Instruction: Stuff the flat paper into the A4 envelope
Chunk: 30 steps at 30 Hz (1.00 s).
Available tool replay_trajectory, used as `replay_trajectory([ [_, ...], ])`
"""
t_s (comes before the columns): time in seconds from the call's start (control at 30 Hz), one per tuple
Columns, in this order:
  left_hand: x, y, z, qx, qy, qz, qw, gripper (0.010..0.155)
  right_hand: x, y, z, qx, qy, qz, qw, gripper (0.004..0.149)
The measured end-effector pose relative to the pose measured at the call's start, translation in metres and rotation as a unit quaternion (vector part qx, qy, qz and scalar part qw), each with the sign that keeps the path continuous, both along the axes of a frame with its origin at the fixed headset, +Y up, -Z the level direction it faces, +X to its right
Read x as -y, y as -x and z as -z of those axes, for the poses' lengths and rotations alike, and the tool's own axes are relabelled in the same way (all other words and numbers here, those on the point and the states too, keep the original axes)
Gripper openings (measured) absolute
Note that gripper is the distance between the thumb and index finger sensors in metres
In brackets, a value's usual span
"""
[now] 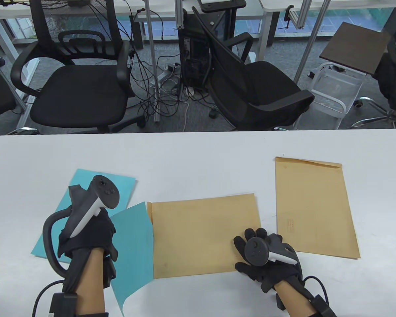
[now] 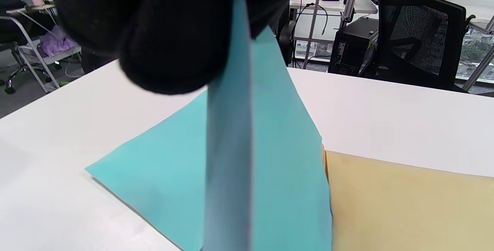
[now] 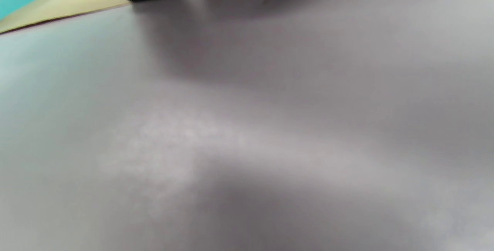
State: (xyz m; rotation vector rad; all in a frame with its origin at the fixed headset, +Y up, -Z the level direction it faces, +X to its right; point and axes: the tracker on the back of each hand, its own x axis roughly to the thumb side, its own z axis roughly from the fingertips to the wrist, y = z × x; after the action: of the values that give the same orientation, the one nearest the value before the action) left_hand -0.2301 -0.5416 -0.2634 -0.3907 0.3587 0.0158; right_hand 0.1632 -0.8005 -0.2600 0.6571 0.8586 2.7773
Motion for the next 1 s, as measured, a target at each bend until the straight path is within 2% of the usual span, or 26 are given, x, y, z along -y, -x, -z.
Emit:
replay_trajectory([
  [0.07, 0.005, 0.0, 0.003, 0.016, -0.007, 0.032, 0.999, 0.043, 0.0, 0.0, 0.0, 0.0, 0.001, 0.001, 1.0, 0.077],
  [0.13, 0.011, 0.001, 0.006, 0.019, 0.01, 0.06, 0.998, 0.044, 0.0, 0.0, 0.0, 0.001, 0.003, 0.001, 1.0, 0.077],
  [0.6, 0.044, 0.005, 0.038, 0.051, 0.055, 0.129, 0.989, 0.044, 0.001, 0.0, 0.001, 0.002, 0.014, 0.015, 1.0, 0.077],
  [0.77, 0.047, 0.001, 0.047, 0.065, 0.04, 0.15, 0.986, 0.044, 0.002, -0.001, 0.001, 0.002, 0.017, 0.018, 1.0, 0.077],
  [0.87, 0.051, 0.002, 0.05, 0.07, 0.007, 0.173, 0.982, 0.043, 0.002, -0.001, 0.001, 0.002, 0.017, 0.016, 1.0, 0.077],
  [1.0, 0.056, 0.013, 0.053, 0.058, -0.027, 0.156, 0.986, 0.042, 0.002, -0.002, 0.002, 0.003, 0.018, 0.02, 1.0, 0.076],
])
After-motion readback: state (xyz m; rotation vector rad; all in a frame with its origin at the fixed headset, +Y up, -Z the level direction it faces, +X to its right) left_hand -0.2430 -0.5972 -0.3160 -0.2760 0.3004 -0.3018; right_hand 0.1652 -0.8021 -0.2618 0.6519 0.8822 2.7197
